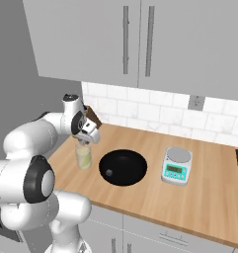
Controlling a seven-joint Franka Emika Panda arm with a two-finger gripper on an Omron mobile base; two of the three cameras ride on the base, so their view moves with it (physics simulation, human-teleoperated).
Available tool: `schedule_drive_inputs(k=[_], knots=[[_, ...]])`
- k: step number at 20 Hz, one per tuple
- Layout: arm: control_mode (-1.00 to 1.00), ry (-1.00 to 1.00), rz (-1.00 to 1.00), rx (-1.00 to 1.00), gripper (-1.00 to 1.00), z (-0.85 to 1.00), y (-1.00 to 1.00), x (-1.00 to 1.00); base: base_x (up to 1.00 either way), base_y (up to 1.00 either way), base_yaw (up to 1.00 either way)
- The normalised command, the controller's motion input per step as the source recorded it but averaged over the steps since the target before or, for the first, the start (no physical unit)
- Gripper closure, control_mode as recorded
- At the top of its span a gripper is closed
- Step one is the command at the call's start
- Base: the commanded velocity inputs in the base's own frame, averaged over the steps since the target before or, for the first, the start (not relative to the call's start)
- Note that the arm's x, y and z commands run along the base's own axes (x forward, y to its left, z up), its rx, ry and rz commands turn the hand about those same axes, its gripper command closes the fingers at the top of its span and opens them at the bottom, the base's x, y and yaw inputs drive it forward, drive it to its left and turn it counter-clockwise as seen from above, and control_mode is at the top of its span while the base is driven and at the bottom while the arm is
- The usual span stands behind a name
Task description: Grab a lemon wedge from the fridge and one ice cube from the ice bowl, and put them in the glass of lemonade.
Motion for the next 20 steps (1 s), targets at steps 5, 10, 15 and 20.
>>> schedule_drive_inputs(k=[5,10,15,20], knots=[[-1.0,-0.02,0.0,0.0,-1.0,0.14,0.0,0.0,0.0,0.0,0.0],[-1.0,-0.11,0.0,0.0,-1.0,0.45,0.0,-0.03,0.0,0.0,0.0],[-1.0,-0.28,0.0,0.0,-1.0,0.63,0.0,-0.41,0.0,0.0,0.0],[-1.0,-0.74,0.01,0.01,-1.0,0.79,-0.15,-0.97,0.0,0.0,0.0]])
